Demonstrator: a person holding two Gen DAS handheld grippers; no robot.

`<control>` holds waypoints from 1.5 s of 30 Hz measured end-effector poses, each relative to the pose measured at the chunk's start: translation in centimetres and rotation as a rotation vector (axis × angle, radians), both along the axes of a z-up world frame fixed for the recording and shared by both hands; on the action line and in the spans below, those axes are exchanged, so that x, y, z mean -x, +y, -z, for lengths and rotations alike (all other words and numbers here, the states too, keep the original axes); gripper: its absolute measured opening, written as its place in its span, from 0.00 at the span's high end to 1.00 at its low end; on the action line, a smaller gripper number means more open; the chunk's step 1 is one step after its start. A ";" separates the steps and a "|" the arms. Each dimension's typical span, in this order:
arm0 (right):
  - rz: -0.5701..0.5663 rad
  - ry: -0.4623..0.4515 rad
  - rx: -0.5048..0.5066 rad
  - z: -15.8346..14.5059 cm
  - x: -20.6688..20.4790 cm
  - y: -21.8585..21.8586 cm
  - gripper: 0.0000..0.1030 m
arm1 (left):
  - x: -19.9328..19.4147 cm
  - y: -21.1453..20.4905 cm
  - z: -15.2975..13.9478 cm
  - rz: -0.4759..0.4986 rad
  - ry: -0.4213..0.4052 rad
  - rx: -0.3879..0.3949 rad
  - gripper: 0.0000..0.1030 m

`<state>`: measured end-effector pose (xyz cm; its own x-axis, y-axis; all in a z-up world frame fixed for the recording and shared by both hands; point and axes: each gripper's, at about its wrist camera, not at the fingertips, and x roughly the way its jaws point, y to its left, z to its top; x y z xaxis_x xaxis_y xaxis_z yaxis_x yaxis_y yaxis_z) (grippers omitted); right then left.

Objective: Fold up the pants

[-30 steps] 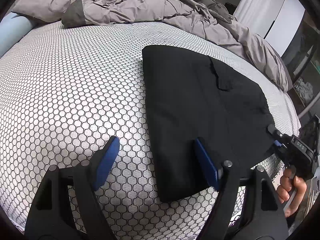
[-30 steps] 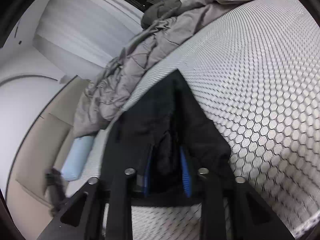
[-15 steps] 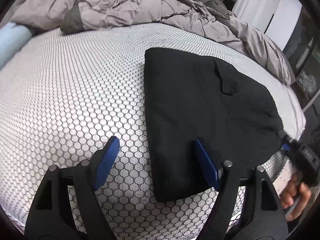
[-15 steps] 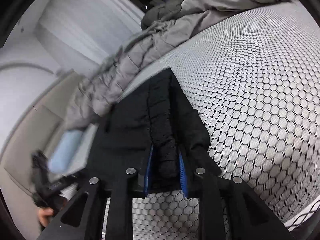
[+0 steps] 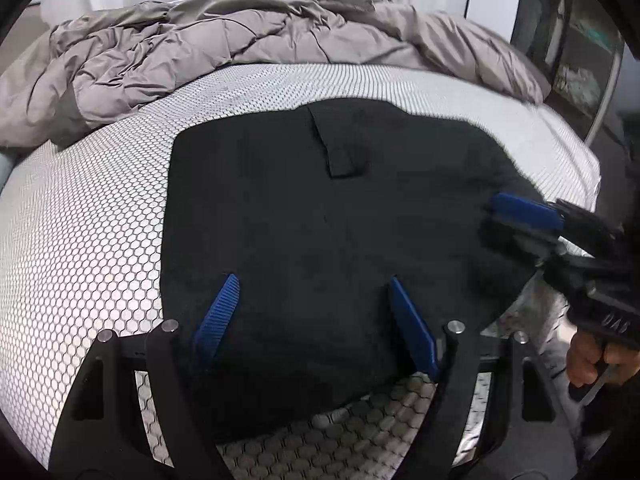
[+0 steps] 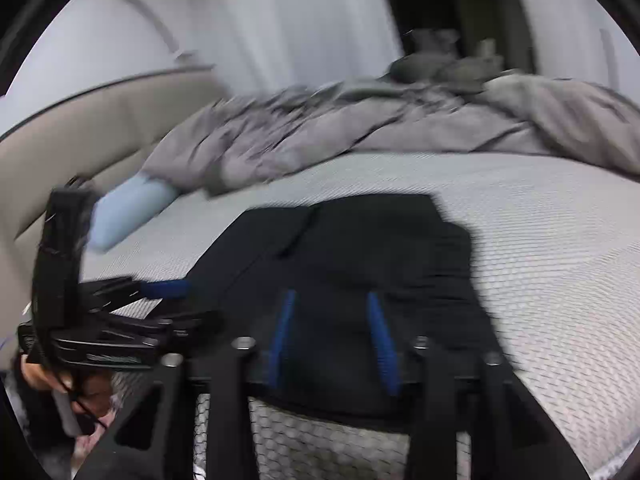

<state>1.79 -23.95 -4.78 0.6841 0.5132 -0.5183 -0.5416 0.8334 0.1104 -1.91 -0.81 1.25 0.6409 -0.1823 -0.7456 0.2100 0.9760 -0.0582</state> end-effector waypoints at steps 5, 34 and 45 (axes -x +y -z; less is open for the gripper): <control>0.047 -0.005 0.078 2.2 -1.4 -0.6 0.56 | -0.1 -0.5 0.7 0.030 -0.020 -0.040 0.26; 0.125 -0.079 0.291 2.4 -2.4 -0.6 0.53 | 0.0 -0.1 0.4 0.047 -0.004 -0.025 0.26; 0.122 -0.050 0.229 2.8 -2.6 -1.2 0.50 | -4.2 1.8 0.5 -0.025 0.042 0.020 0.34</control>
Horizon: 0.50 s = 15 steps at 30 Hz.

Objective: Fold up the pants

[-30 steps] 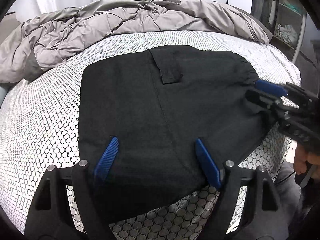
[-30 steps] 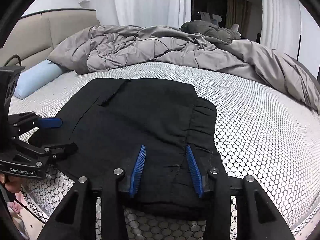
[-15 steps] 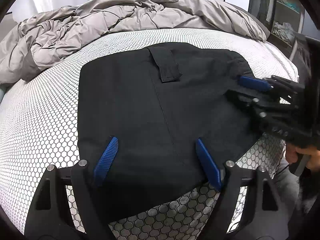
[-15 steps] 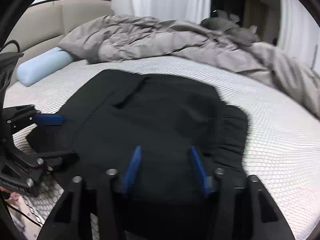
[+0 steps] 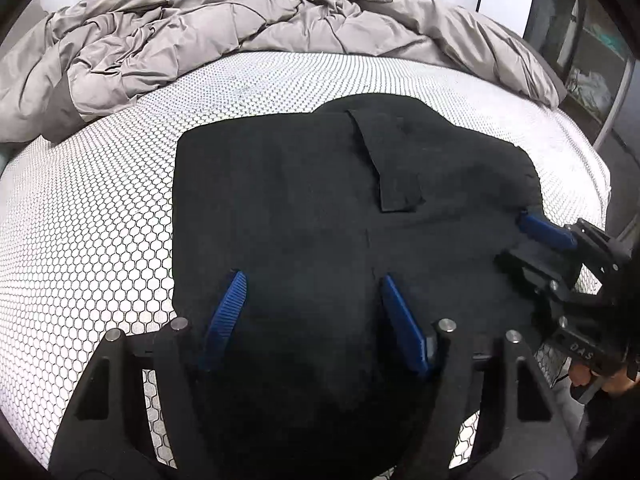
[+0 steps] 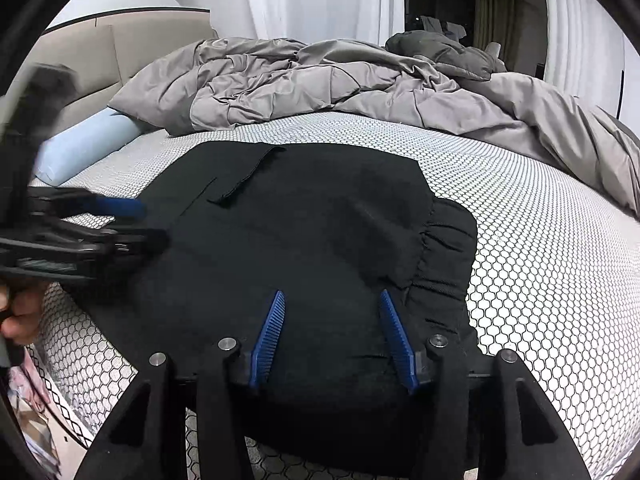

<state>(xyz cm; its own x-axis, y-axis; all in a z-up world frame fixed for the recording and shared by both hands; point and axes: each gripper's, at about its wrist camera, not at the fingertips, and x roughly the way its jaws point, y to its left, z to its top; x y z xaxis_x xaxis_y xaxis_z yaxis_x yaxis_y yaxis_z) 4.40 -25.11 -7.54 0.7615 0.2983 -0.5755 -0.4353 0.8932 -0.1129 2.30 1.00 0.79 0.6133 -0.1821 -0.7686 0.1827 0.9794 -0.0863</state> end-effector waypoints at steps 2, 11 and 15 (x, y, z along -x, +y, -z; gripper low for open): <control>-0.007 0.005 0.011 -0.4 0.3 0.1 0.51 | 0.2 0.1 0.1 0.004 -0.009 0.004 0.36; 0.064 0.107 -0.044 -0.5 -3.0 -0.9 0.50 | 0.6 0.2 1.3 0.014 -0.046 -0.001 0.35; 0.067 0.010 0.010 0.6 -2.0 -0.2 0.49 | 1.0 0.0 1.6 0.018 -0.067 -0.005 0.35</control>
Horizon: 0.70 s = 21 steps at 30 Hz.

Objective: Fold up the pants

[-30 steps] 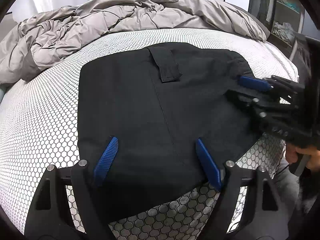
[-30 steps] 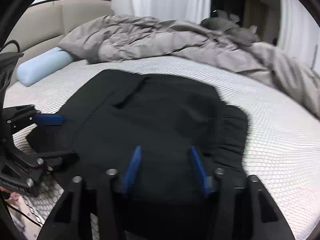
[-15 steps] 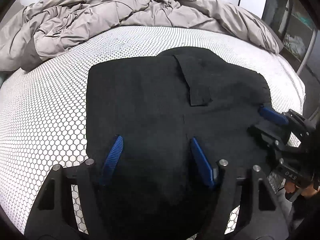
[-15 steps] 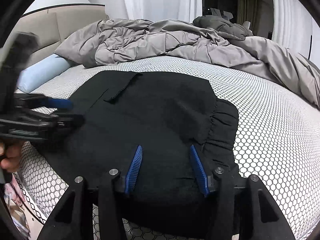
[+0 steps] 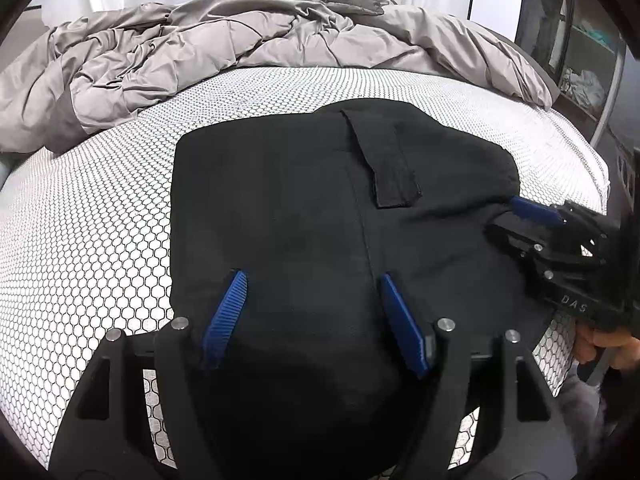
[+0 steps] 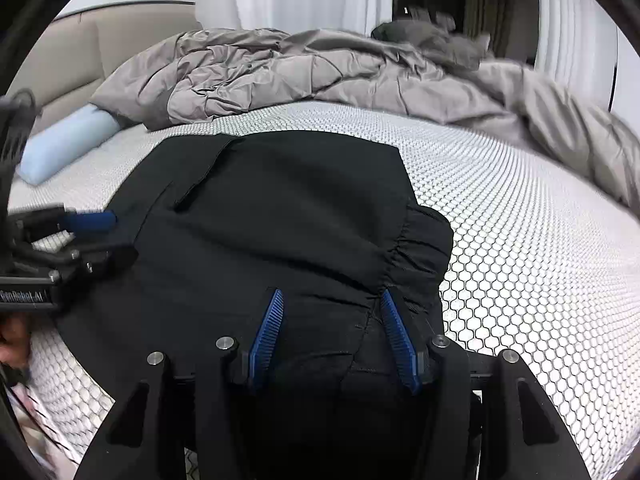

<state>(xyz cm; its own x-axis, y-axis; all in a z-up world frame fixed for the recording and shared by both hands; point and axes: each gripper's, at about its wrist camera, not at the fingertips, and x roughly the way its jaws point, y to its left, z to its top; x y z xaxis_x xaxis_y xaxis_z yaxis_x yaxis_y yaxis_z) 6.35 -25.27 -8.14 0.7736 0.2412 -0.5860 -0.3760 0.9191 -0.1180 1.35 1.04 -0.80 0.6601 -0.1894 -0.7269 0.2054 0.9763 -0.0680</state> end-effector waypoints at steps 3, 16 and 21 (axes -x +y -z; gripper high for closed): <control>-0.003 0.022 -0.064 0.1 -0.2 -0.8 0.49 | -0.1 -0.1 0.0 0.000 -0.003 -0.011 0.34; -0.004 0.054 -0.070 -1.8 2.6 -2.8 0.42 | -0.2 0.2 0.2 -0.001 0.010 0.003 0.32; -0.039 0.107 -0.140 -0.1 3.5 -5.7 0.35 | 0.3 -0.6 -0.4 -0.019 0.009 -0.020 0.31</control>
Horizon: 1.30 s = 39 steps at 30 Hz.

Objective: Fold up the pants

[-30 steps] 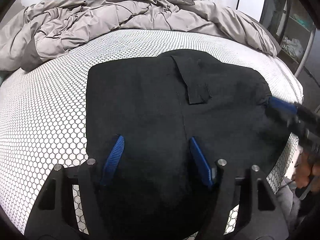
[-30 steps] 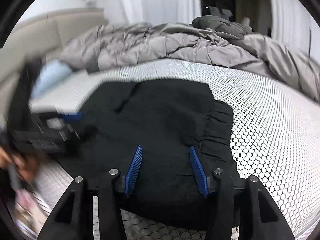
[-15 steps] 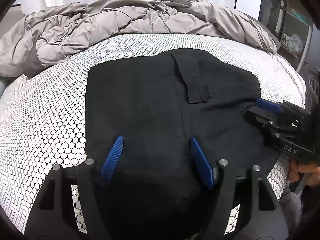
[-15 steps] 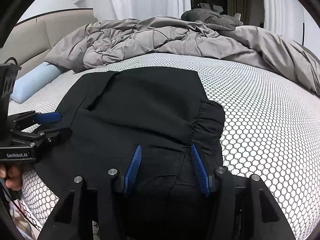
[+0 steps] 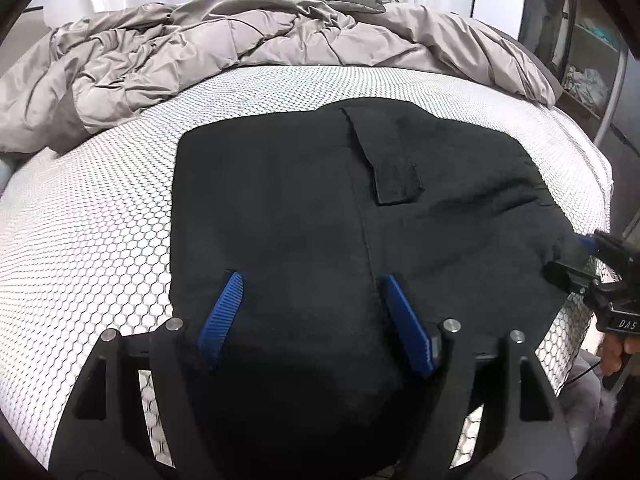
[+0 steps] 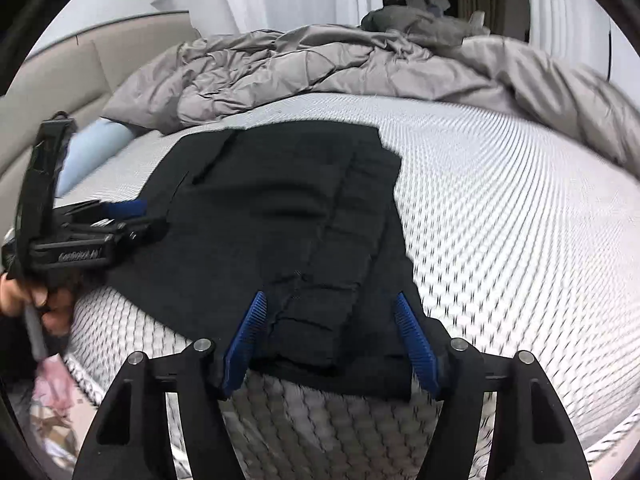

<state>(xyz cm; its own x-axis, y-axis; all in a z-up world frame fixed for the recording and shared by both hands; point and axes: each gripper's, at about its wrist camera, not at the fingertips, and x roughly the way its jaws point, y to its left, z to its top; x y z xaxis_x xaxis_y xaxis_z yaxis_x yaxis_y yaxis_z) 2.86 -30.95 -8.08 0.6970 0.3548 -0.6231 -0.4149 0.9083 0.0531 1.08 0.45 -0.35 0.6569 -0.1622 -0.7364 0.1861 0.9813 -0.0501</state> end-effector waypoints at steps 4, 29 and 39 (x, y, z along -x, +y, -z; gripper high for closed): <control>0.026 0.048 -0.129 -0.9 -0.1 -1.1 0.35 | 2.5 -1.0 -2.7 0.068 -0.016 0.120 0.31; -0.001 0.213 -0.530 0.5 -1.0 -8.2 0.72 | 5.4 3.7 -2.6 -0.122 -0.045 0.095 0.27; 0.041 0.161 -0.448 0.5 -0.2 -6.6 0.95 | 6.6 11.0 0.0 -0.166 0.059 0.304 0.32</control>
